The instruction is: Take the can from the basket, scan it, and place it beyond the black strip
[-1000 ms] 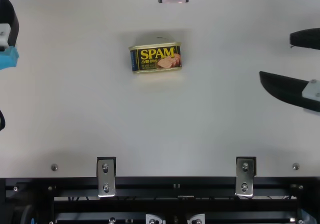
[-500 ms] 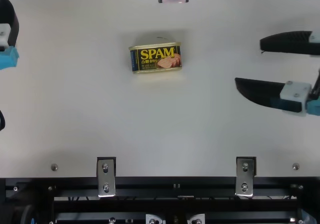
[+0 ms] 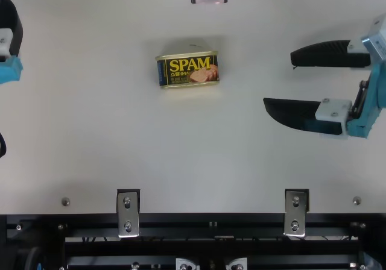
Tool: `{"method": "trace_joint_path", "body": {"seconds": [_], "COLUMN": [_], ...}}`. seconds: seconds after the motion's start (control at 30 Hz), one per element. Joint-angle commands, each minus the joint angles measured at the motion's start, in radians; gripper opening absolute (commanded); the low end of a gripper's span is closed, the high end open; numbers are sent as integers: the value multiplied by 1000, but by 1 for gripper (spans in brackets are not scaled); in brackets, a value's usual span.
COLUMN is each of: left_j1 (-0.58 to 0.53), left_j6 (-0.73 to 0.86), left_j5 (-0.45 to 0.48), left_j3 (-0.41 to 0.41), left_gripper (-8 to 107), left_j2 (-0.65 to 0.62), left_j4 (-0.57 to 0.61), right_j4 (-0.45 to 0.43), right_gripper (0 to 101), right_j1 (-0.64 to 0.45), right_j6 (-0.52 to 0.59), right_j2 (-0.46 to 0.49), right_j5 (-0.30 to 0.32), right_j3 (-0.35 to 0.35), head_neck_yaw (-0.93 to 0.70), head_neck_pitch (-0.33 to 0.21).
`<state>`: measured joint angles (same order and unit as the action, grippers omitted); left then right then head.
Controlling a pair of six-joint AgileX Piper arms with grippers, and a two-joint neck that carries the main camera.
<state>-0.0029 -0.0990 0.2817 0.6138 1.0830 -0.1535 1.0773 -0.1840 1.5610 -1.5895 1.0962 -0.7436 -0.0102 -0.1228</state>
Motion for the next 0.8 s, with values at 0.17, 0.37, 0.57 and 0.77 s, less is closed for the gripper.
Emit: {"method": "trace_joint_path", "body": {"seconds": [0.17,0.37,0.57,0.77], "left_j1": [0,0,0,0], "left_j6": [0,0,0,0], "left_j5": [0,0,0,0], "left_j3": [0,0,0,0], "left_gripper": [90,90,90,90], "left_j2": [0,0,0,0], "left_j4": [0,0,0,0], "right_j4": [1,1,1,-18], "right_gripper": [101,101,101,101], "right_j1": [0,0,0,10], "right_j6": [0,0,0,-40], "right_j2": [0,0,0,14], "right_j5": [0,0,0,-2], "right_j3": [0,0,0,-19], "head_neck_yaw": [4,4,4,4], "head_neck_pitch": [-10,-10,-10,-10]}}
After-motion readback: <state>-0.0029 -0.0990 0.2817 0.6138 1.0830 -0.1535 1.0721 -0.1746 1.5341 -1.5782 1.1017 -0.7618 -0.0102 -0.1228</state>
